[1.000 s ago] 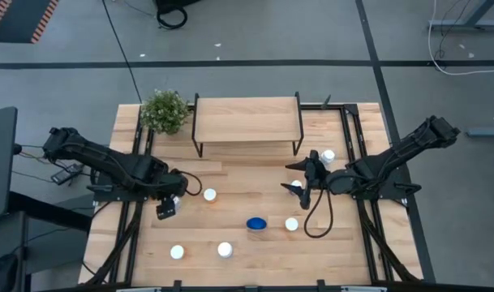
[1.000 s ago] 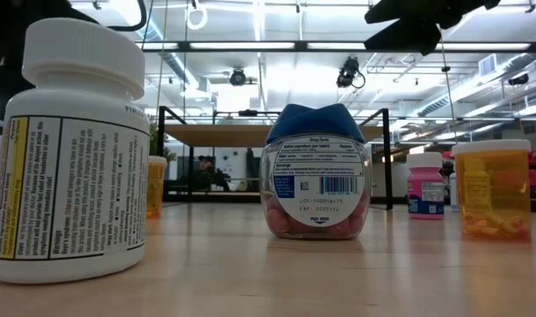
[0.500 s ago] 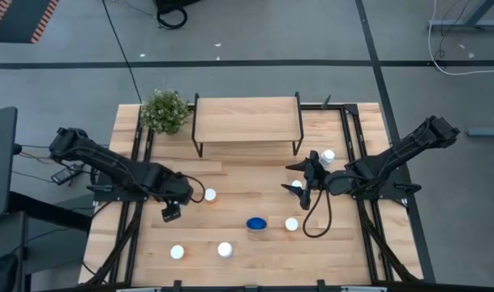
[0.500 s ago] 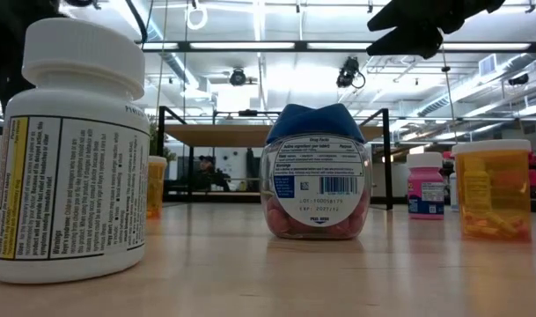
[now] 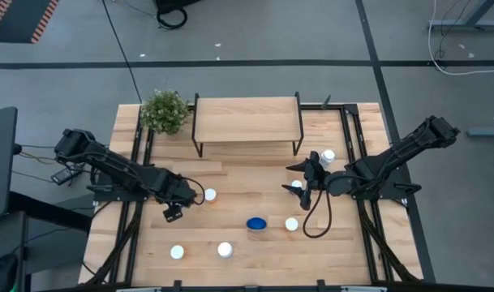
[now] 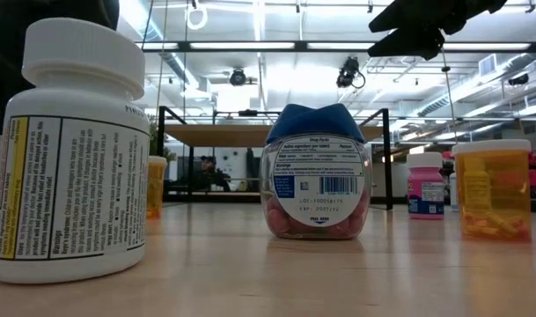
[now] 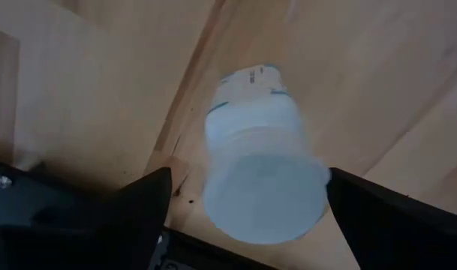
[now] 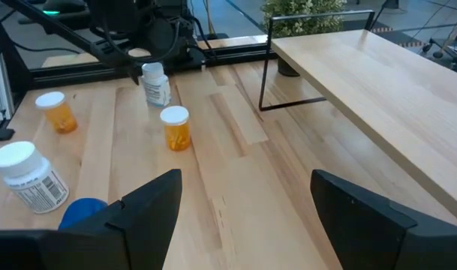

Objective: Pick and place medicine bottles onto shelf by color
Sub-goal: Put the white blue pill bottle on the shelf, then put the top orange pill bottle on the shelf

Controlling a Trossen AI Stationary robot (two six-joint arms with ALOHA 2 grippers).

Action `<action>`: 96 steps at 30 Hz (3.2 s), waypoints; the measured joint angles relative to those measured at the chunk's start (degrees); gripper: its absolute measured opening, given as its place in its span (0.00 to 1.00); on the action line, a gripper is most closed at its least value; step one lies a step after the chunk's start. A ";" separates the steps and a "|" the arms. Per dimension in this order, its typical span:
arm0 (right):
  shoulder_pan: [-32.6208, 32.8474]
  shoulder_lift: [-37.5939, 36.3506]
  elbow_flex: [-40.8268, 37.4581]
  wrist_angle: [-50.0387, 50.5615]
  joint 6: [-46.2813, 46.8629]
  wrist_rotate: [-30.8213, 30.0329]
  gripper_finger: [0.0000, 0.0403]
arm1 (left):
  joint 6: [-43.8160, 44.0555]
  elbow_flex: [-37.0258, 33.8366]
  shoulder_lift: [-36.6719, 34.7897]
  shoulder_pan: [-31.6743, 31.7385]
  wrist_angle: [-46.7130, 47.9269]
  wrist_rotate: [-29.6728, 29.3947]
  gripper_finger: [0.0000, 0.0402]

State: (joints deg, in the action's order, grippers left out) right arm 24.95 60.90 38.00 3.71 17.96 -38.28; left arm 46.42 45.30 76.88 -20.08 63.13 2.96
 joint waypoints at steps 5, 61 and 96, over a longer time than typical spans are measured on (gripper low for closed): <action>0.00 -0.02 0.00 -0.02 0.85 0.00 0.76 | 2.46 0.02 0.00 0.00 -1.89 -0.15 0.88; 0.00 -0.03 -0.04 -0.04 3.16 0.00 0.76 | -37.32 45.19 3.62 27.76 17.32 -9.37 0.44; 0.00 -0.04 -0.04 0.04 3.04 4.23 0.76 | -43.90 61.89 21.38 34.23 26.88 2.47 0.46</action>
State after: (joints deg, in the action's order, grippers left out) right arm 24.95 60.86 37.95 3.75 21.01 -34.05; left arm 2.52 107.19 98.26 14.15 90.01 5.43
